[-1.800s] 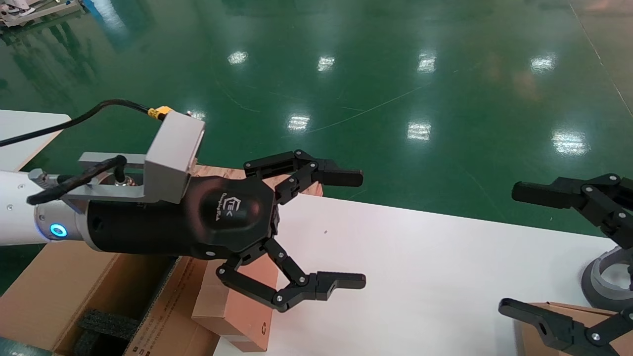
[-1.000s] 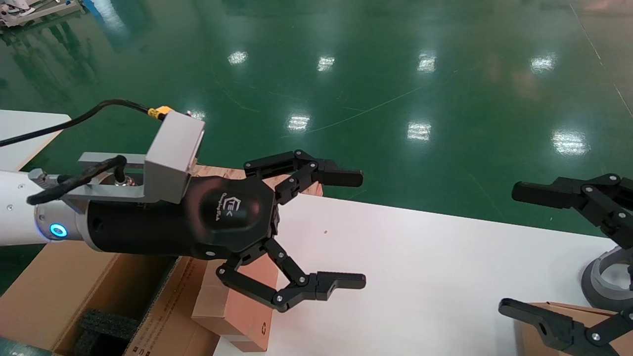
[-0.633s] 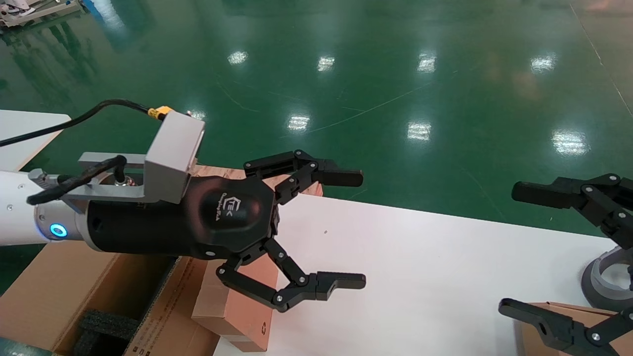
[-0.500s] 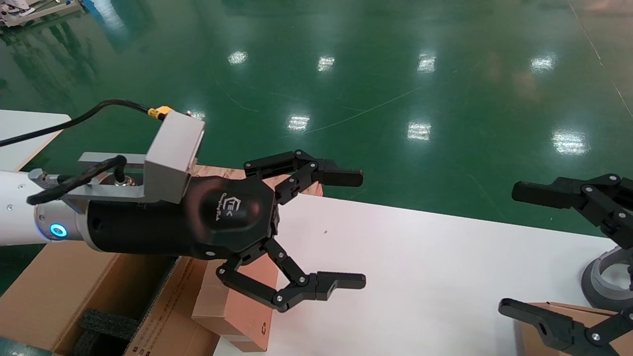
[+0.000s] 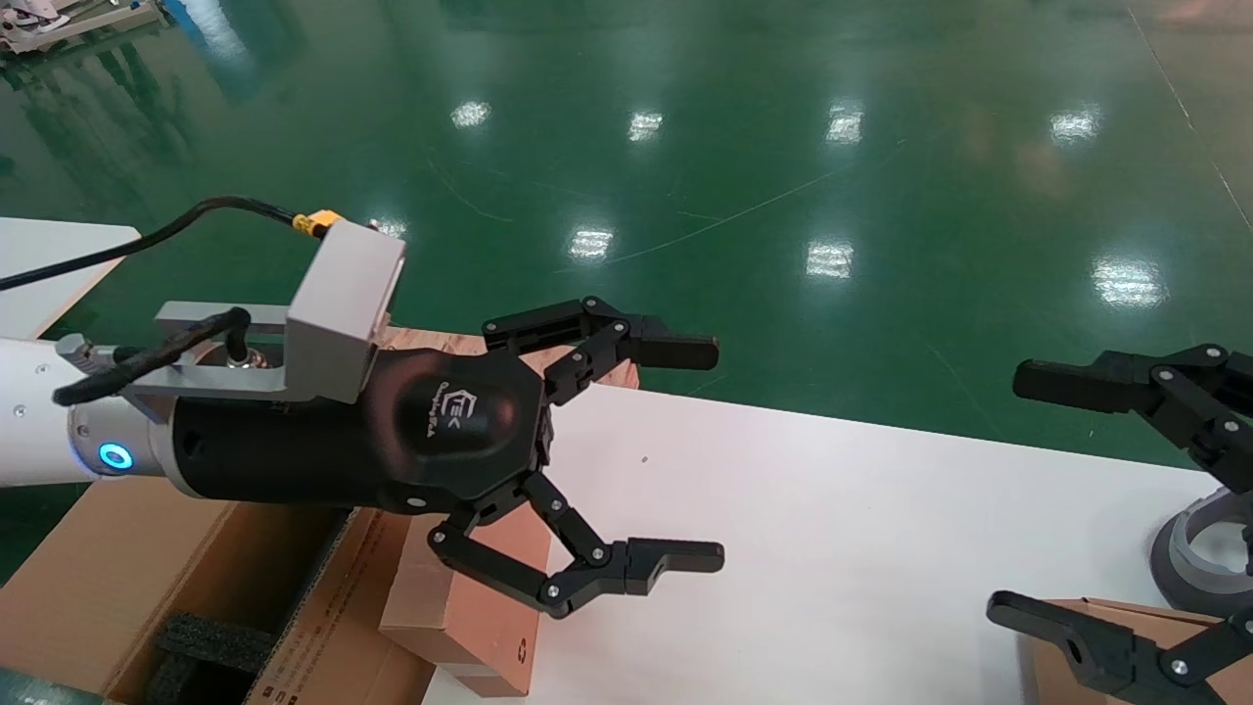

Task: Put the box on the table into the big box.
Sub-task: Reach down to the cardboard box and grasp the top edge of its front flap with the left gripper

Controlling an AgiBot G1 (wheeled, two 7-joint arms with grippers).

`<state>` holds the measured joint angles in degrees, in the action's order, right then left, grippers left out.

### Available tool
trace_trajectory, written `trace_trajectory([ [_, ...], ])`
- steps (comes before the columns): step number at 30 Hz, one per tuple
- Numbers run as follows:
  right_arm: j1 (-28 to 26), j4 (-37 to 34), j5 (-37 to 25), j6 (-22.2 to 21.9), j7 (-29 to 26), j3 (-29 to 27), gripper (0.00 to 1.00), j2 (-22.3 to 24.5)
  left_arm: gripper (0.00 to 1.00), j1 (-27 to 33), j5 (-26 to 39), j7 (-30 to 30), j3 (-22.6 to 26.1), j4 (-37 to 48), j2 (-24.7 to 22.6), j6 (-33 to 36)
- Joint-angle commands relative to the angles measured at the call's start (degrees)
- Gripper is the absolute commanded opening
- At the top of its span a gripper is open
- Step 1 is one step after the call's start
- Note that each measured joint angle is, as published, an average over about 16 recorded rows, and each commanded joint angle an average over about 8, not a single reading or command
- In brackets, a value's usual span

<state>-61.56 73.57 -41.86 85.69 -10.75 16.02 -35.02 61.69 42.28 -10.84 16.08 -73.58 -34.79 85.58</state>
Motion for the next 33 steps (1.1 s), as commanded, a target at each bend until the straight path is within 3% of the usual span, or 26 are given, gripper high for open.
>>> trace_trajectory([
  [1,0.0,0.0,0.0,0.01,0.0,0.0,1.0,0.0,1.0,-0.06,-0.17,0.05,-0.03,0.0,-0.09,0.05],
  [12,0.0,0.01,0.0,0.01,0.0,0.0,1.0,0.0,1.0,3.99,6.76,-2.55,1.84,-0.37,3.15,-1.09],
  [33,-0.01,0.01,0.0,0.01,0.0,0.0,1.0,0.0,1.0,24.26,25.47,-13.28,13.95,-2.38,5.87,0.31],
])
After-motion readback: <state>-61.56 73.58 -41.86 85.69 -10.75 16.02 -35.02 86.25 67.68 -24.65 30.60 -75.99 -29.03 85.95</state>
